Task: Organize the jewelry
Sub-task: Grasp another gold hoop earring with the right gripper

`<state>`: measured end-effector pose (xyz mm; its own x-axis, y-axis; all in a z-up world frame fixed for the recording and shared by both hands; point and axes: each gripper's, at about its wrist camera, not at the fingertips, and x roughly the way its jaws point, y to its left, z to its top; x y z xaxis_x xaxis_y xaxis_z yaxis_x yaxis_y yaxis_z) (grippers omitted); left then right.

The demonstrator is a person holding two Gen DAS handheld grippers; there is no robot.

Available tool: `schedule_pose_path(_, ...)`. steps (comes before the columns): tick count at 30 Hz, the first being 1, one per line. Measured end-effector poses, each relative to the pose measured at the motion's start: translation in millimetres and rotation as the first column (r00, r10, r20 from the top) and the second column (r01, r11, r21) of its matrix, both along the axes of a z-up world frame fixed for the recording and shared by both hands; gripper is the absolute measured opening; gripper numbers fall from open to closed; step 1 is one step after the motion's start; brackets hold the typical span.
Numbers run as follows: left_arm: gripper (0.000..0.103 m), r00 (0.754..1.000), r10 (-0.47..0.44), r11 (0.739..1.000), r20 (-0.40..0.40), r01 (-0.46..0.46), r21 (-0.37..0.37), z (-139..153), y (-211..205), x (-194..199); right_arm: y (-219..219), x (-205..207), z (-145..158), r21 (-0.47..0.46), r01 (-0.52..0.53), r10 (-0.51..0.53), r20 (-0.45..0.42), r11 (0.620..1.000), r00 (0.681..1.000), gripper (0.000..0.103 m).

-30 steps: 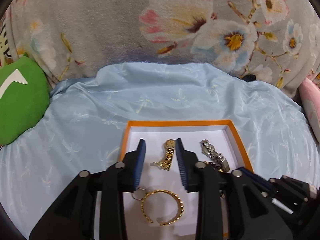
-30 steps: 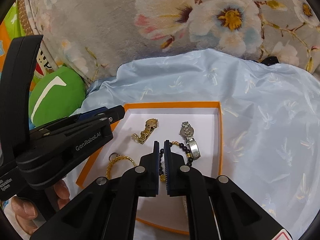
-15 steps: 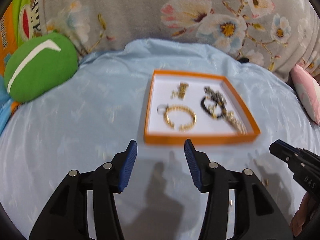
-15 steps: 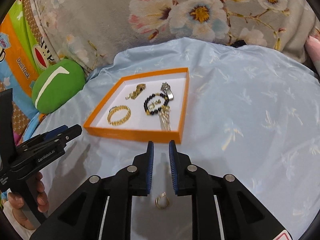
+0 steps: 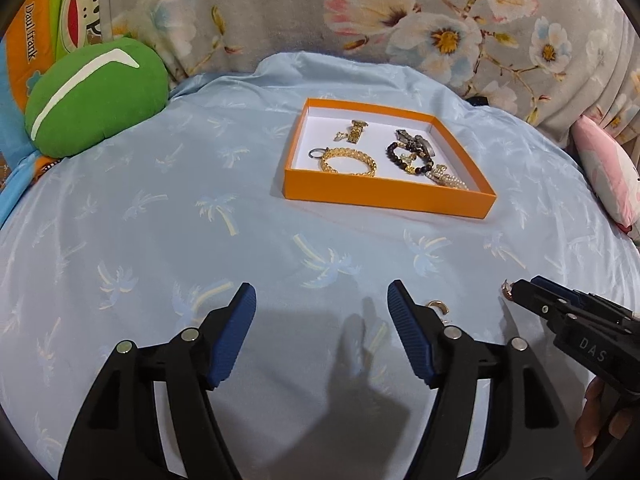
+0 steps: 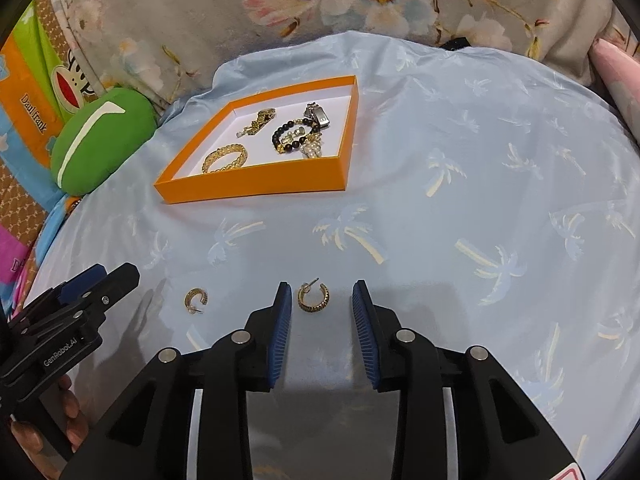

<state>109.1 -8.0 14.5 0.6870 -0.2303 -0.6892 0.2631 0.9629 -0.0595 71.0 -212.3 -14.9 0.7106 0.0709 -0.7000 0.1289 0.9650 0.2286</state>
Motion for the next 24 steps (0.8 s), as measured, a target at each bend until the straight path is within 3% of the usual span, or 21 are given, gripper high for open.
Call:
schedule_pose_path(6,0.066,1.0,-0.002,1.0,-0.027,0.002,0.002,-4,0,5,12,7,-1,-0.069,0.0,-0.002,-0.026,0.998,1.0,0.03)
schedule_pose_path(9,0.066,1.0,-0.004,1.0,-0.029,0.005,0.006,-4,-2,5,15,8,-1,-0.099,0.012,-0.016,-0.036,0.995,0.999,0.017)
schedule_pose_path(17,0.066,0.999,-0.025,1.0,-0.032,0.025,0.012,-5,-4,4,8,5,0,-0.087,0.04,-0.042,-0.027,0.995,0.999,0.016)
schedule_pose_path(24,0.066,0.994,-0.101,0.993,-0.045,0.103,0.052,-7,-38,-8,2,-7,4,-0.101,0.067,-0.068,-0.011,0.993,0.998,0.016)
